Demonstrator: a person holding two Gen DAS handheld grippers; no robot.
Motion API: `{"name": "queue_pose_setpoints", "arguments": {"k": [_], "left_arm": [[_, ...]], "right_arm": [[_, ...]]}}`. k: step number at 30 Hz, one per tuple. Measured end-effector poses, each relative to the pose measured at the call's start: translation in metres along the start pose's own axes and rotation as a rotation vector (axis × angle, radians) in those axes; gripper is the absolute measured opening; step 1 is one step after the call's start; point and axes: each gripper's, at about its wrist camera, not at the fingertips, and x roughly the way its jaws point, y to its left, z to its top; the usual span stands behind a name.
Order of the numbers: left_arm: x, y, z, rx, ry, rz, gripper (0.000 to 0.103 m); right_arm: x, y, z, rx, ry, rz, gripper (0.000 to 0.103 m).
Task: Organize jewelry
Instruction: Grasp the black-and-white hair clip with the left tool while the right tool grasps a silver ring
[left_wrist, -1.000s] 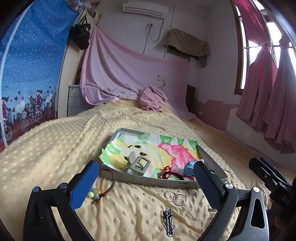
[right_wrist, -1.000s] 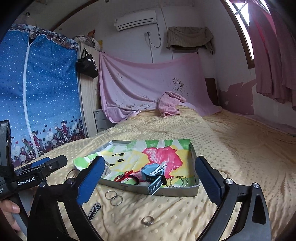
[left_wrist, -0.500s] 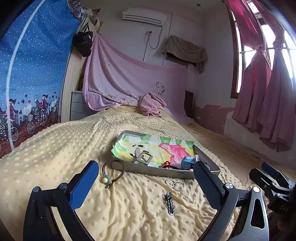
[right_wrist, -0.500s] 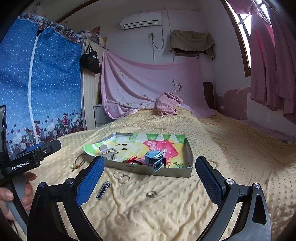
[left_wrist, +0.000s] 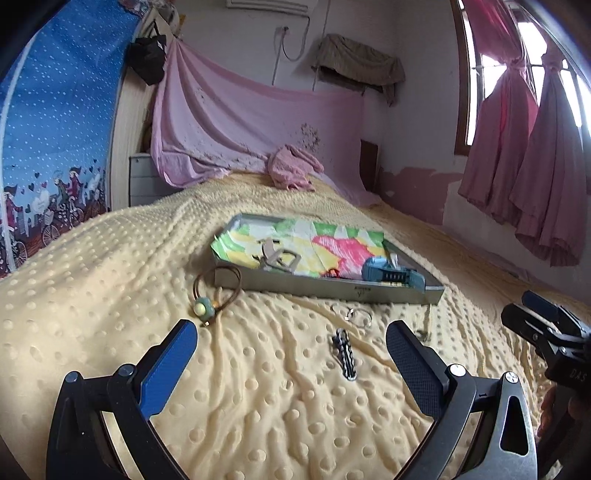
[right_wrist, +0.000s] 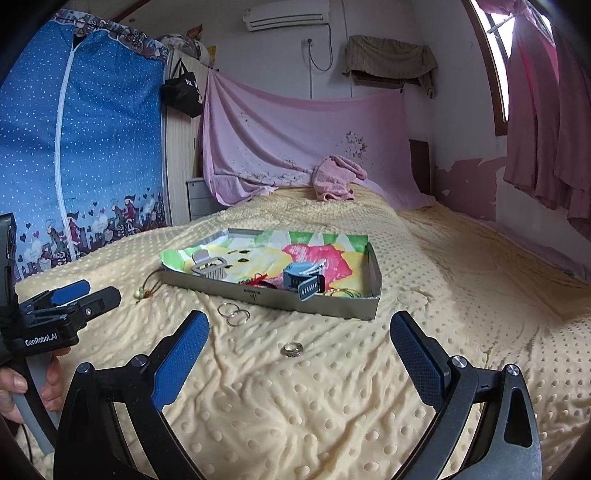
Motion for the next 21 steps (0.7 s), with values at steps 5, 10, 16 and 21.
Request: {"name": "queue_pose_setpoints", "arguments": {"k": [5, 10, 16, 21], "left_arm": [[0.023, 0.0, -0.004, -0.012, 0.102, -0.033, 0.103], [0.037, -0.007, -0.008, 0.005, 0.158, -0.061, 0.095], [0.057, -0.017, -0.012, 0.029, 0.251, -0.161, 0.048], [0.073, -0.023, -0.015, 0.025, 0.317, -0.233, 0.033]], "right_arm": [[0.034, -0.014, -0.005, 0.042, 0.129, 0.0, 0.097], [0.061, -0.024, -0.015, 0.1, 0.212, 0.03, 0.096], [0.082, -0.01, -0.015, 0.041, 0.22, 0.071, 0.068], [0.109, -0.001, -0.015, 0.018, 0.269, 0.109, 0.061]]}}
